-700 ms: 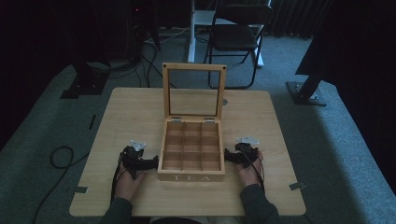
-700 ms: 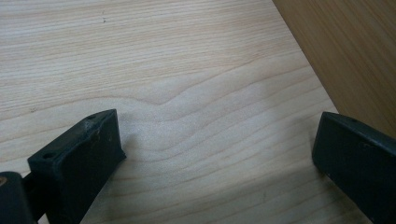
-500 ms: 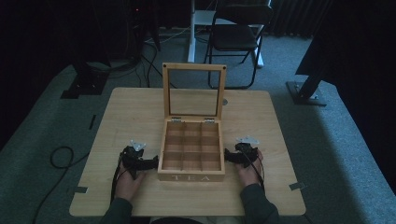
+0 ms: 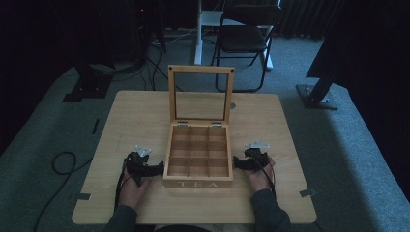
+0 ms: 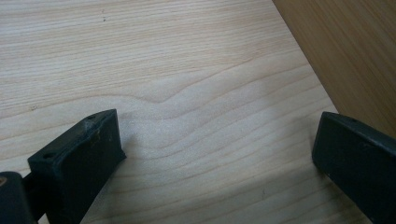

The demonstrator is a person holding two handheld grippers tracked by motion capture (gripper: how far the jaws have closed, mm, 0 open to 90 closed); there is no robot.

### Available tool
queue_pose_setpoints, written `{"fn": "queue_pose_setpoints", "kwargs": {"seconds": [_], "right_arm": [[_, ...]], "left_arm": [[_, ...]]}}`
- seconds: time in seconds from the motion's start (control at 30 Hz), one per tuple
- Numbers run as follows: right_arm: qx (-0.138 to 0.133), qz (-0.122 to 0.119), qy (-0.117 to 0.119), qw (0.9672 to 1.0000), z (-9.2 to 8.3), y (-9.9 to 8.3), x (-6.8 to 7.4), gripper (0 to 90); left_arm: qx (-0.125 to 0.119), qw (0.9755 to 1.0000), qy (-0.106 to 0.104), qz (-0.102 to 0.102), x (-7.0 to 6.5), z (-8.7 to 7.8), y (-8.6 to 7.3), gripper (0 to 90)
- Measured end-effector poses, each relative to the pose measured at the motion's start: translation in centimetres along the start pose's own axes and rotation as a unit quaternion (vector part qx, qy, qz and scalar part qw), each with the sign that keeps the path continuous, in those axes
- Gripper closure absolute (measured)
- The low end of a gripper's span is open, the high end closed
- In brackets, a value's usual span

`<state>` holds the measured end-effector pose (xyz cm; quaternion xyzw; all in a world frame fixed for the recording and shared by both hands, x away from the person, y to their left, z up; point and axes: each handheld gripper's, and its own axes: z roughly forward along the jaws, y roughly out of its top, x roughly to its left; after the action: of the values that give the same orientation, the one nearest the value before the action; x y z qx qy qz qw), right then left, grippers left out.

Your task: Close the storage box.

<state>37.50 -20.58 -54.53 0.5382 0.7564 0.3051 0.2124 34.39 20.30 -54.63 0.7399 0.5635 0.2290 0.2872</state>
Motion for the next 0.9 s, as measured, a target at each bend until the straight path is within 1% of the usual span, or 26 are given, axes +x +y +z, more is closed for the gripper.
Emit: {"fn": "queue_pose_setpoints", "kwargs": {"seconds": [0.07, 0.1, 0.13, 0.17, 0.23, 0.27, 0.33, 0.37, 0.4, 0.43, 0.47, 0.5, 0.6, 0.63, 0.83, 0.9], "right_arm": [[0.003, -0.001, 0.001, 1.0000, 0.0, 0.1, 0.0, 15.0], [0.009, -0.003, 0.004, 0.9999, 0.0, 0.2, -0.1, 16.1], [0.013, -0.005, 0.005, 0.9999, -0.1, 0.3, -0.1, 18.6], [0.017, -0.010, 0.010, 0.9998, -0.2, 0.4, -0.2, 23.1], [0.024, -0.016, 0.016, 0.9995, -0.3, 0.6, -0.3, 25.7], [0.024, -0.018, 0.016, 0.9994, -0.3, 0.6, -0.4, 28.5], [0.023, -0.019, 0.022, 0.9993, -0.6, 0.7, -0.5, 38.6], [0.022, -0.016, 0.029, 0.9992, -0.7, 0.7, -0.6, 39.8], [0.017, -0.014, 0.031, 0.9993, -0.9, 0.7, -0.6, 40.7], [0.012, -0.018, 0.030, 0.9993, -1.1, 0.9, -0.4, 41.3], [0.012, -0.018, 0.030, 0.9993, -1.1, 0.9, -0.4, 41.3], [-0.002, -0.025, 0.031, 0.9992, -1.8, 1.3, 0.0, 41.5], [-0.008, -0.029, 0.032, 0.9990, -2.2, 1.6, 0.2, 41.2], [-0.016, -0.029, 0.036, 0.9988, -2.7, 1.9, 0.3, 41.2], [-0.027, -0.025, 0.044, 0.9984, -3.3, 2.5, 0.2, 41.2], [-0.032, -0.019, 0.047, 0.9982, -3.4, 2.6, 0.1, 41.4]], "left_arm": [[0.000, 1.0000, 0.000, 0.000, 0.0, 0.0, 0.0, 1.6], [-0.001, 1.0000, 0.000, 0.000, 0.0, 0.0, 0.0, 1.6], [-0.001, 1.0000, 0.000, 0.000, 0.0, 0.0, 0.0, 1.6], [-0.001, 1.0000, 0.000, 0.000, 0.0, 0.0, 0.0, 1.6], [-0.001, 1.0000, 0.000, 0.000, 0.0, 0.0, 0.0, 1.6], [-0.001, 1.0000, 0.000, 0.000, 0.0, 0.0, 0.0, 1.6], [-0.001, 1.0000, 0.000, 0.000, 0.0, 0.0, 0.0, 1.6], [-0.001, 1.0000, 0.000, 0.000, 0.0, 0.0, 0.0, 1.6], [-0.001, 1.0000, 0.000, 0.000, 0.0, 0.0, 0.0, 1.6], [-0.001, 1.0000, 0.000, 0.000, 0.0, 0.0, 0.0, 1.6], [-0.001, 1.0000, 0.000, 0.000, 0.0, 0.0, 0.0, 1.6], [-0.001, 1.0000, 0.000, 0.000, 0.0, 0.0, 0.0, 1.6], [-0.001, 1.0000, 0.000, 0.000, 0.0, 0.0, 0.0, 1.6], [-0.001, 1.0000, 0.000, 0.000, 0.0, 0.0, 0.0, 1.6], [-0.001, 1.0000, 0.000, 0.000, 0.0, 0.0, 0.0, 1.6], [-0.001, 1.0000, 0.000, 0.000, 0.0, 0.0, 0.0, 1.6]]}}
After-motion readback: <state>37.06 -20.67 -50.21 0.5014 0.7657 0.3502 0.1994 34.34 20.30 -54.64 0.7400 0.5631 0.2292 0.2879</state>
